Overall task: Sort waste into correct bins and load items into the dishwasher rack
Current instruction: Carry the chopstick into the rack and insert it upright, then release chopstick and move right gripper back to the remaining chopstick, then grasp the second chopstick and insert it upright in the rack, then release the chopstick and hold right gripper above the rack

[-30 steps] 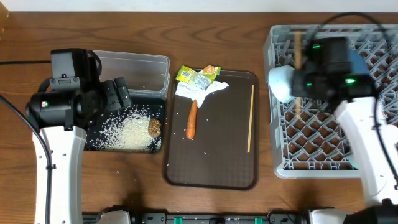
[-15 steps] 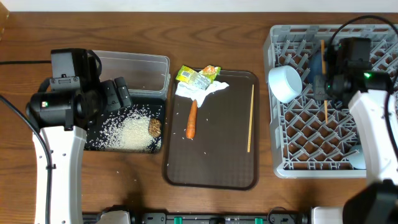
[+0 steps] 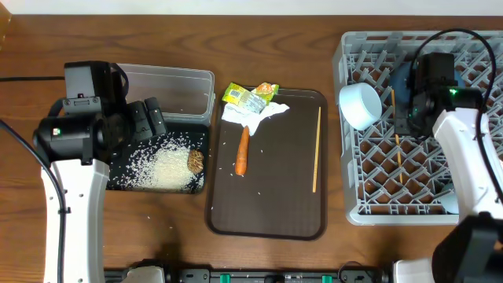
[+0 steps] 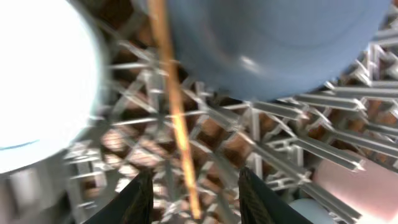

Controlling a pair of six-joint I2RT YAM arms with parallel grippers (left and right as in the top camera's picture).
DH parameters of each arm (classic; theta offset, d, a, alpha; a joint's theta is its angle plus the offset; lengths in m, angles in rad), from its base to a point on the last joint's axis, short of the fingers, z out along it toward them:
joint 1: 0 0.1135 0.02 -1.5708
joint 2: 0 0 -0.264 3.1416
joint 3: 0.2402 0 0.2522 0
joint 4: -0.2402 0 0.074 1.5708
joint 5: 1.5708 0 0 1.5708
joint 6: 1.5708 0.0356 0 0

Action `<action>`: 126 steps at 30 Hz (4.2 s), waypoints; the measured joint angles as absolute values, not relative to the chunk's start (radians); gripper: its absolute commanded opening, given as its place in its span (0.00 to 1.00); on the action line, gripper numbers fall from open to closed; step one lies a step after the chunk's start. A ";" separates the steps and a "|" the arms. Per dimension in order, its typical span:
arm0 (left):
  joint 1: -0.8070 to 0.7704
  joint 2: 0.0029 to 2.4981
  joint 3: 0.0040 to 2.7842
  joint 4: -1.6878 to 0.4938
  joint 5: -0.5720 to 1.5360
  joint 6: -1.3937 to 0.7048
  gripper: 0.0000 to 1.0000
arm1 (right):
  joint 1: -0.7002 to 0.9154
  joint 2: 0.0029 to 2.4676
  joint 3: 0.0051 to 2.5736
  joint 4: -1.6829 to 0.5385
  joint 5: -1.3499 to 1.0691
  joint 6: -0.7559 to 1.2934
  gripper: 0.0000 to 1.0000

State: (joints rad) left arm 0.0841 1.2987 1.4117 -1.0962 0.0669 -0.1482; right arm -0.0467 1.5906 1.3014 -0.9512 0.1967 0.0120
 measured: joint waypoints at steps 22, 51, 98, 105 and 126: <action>0.084 1.299 1.411 -1.096 0.067 -0.148 0.98 | 0.517 1.724 1.262 -0.856 0.010 0.352 0.20; 0.084 1.299 1.412 -1.096 0.067 -0.148 0.98 | 0.486 1.968 1.262 -0.820 0.094 0.484 0.01; 0.084 1.299 1.412 -1.096 0.067 -0.148 0.98 | -0.056 1.681 1.358 -0.925 0.229 -0.084 0.47; 0.084 1.299 1.412 -1.096 0.067 -0.148 0.98 | -0.030 1.592 1.357 -0.916 0.192 -0.080 0.55; 0.084 1.299 1.412 -1.058 0.070 -0.149 0.98 | 0.109 1.180 1.358 -0.854 -0.144 0.053 0.99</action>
State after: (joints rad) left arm 0.0841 1.2987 1.4117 -1.0580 0.0700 -0.1486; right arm 0.1089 1.1801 1.3582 -0.8543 -0.1440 0.0528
